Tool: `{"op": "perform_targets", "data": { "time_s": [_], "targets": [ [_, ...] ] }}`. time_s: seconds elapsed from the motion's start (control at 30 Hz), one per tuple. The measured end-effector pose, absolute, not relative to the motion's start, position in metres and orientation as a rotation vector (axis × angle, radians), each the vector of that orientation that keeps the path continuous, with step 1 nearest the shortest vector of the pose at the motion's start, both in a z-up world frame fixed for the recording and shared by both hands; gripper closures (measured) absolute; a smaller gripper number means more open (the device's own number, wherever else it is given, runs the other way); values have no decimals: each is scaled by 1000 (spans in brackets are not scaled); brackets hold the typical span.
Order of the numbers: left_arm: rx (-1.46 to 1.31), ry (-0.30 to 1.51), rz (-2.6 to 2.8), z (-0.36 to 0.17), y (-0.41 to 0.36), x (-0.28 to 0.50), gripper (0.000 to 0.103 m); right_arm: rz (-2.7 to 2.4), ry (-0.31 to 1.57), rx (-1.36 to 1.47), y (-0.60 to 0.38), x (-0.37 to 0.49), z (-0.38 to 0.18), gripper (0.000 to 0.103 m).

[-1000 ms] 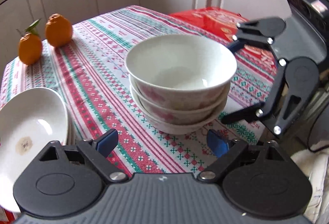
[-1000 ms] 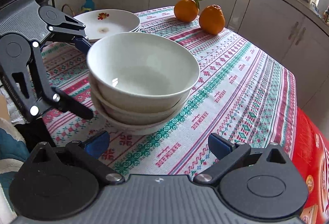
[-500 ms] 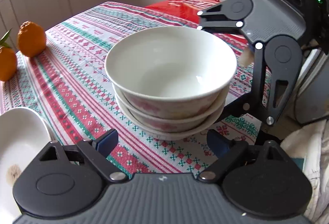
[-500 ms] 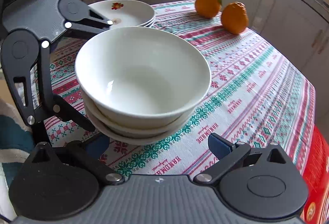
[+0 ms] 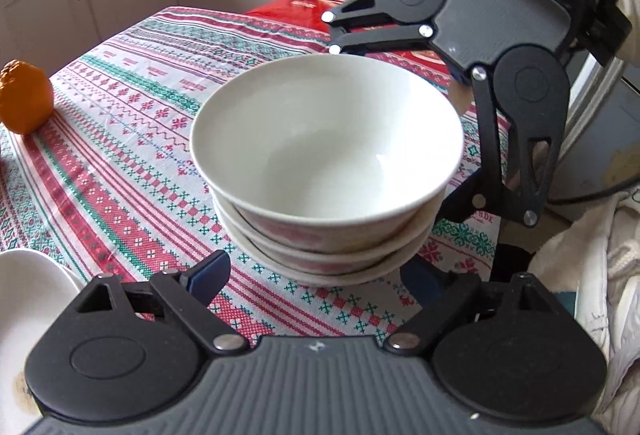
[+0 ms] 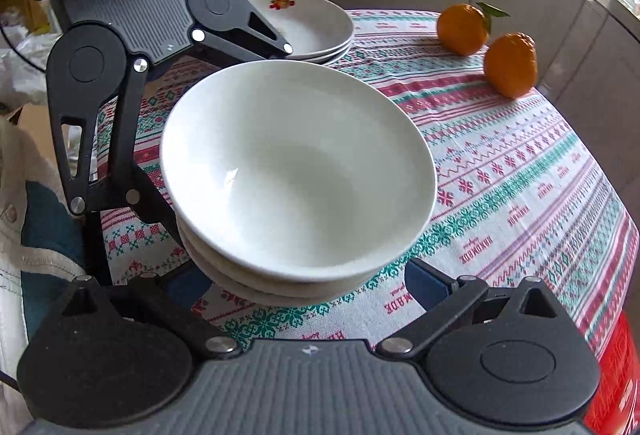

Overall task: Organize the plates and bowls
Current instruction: 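Grip the nested bowl stack from opposite sides with both grippers, then lift the bowl stack with both grippers and lower it onto the plate stack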

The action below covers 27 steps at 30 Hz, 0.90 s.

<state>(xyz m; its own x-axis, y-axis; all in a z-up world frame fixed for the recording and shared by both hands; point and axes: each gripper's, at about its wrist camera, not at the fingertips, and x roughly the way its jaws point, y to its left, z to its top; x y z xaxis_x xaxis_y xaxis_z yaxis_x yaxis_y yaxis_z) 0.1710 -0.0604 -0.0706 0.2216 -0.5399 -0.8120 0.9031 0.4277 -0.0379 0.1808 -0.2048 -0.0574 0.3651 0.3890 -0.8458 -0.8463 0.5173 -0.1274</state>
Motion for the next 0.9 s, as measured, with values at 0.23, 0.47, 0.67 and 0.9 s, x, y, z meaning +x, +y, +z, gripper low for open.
{"op": "perform_targets", "data": {
  "time_s": [0.23,0.47,0.67,0.9],
  "targets": [
    [519,862,-1103,-63,-62,175,14,899,870,-649,-202,185,-59,1],
    [552,851,-1149,-61,-63,176,19,937,885,-630,-202,188,-56,6],
    [567,852,-1173,-60,-63,180,19,964,891,-631,-201,188,-53,9],
    [576,857,-1196,-60,-64,183,19,965,899,-648,-202,186,-56,11]
  ]
}}
